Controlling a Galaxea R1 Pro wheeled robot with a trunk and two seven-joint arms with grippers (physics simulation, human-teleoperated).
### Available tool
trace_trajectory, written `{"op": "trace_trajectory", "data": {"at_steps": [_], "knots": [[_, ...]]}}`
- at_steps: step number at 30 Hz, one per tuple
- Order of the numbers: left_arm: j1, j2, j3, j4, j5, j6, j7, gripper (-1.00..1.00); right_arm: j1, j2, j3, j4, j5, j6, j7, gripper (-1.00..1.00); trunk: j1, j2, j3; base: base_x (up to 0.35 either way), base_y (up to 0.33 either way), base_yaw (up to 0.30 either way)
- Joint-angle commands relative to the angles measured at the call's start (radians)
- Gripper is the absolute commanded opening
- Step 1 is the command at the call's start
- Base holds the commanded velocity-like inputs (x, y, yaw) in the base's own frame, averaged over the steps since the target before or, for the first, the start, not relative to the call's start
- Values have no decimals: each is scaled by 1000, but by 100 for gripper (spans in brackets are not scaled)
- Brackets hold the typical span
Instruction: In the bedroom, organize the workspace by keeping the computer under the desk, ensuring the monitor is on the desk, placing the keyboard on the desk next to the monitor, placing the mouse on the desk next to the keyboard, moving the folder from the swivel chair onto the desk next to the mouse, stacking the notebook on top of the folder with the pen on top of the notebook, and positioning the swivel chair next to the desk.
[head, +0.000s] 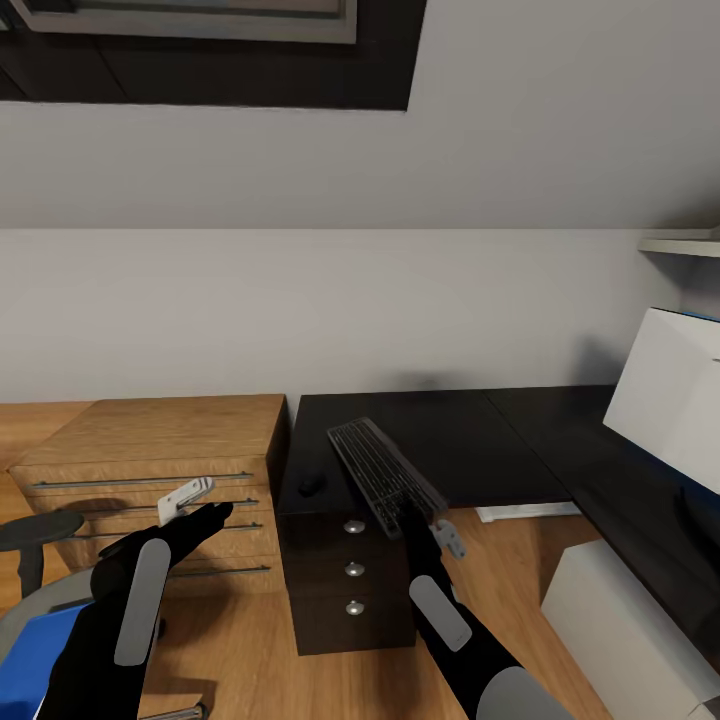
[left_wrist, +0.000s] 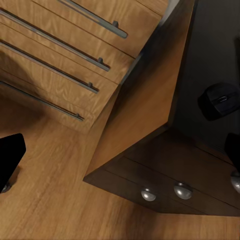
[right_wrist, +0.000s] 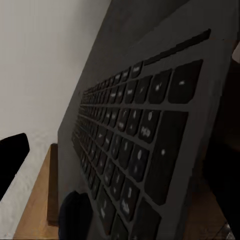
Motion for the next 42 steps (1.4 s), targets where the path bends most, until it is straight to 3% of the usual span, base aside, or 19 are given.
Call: {"op": "trace_trajectory", "data": {"at_steps": [1, 15, 31, 42], "knots": [[-1, -1, 1, -1, 11, 3, 8, 100, -1, 0, 3, 0, -6, -6, -2, 100, 0, -1, -1, 0, 0, 0], [-1, -1, 1, -1, 10, 0, 8, 100, -1, 0, 3, -1, -6, -5, -2, 100, 0, -1, -1, -6, 0, 0], [-1, -1, 1, -1, 9, -1, 8, 100, -2, 0, 1, -5, -5, -5, -1, 100, 0, -1, -1, -284, -112, 0], [-1, 0, 1, -1, 11, 1, 8, 100, -1, 0, -2, -75, -3, 22, -1, 100, 0, -1, -1, -188, -170, 0]]}}
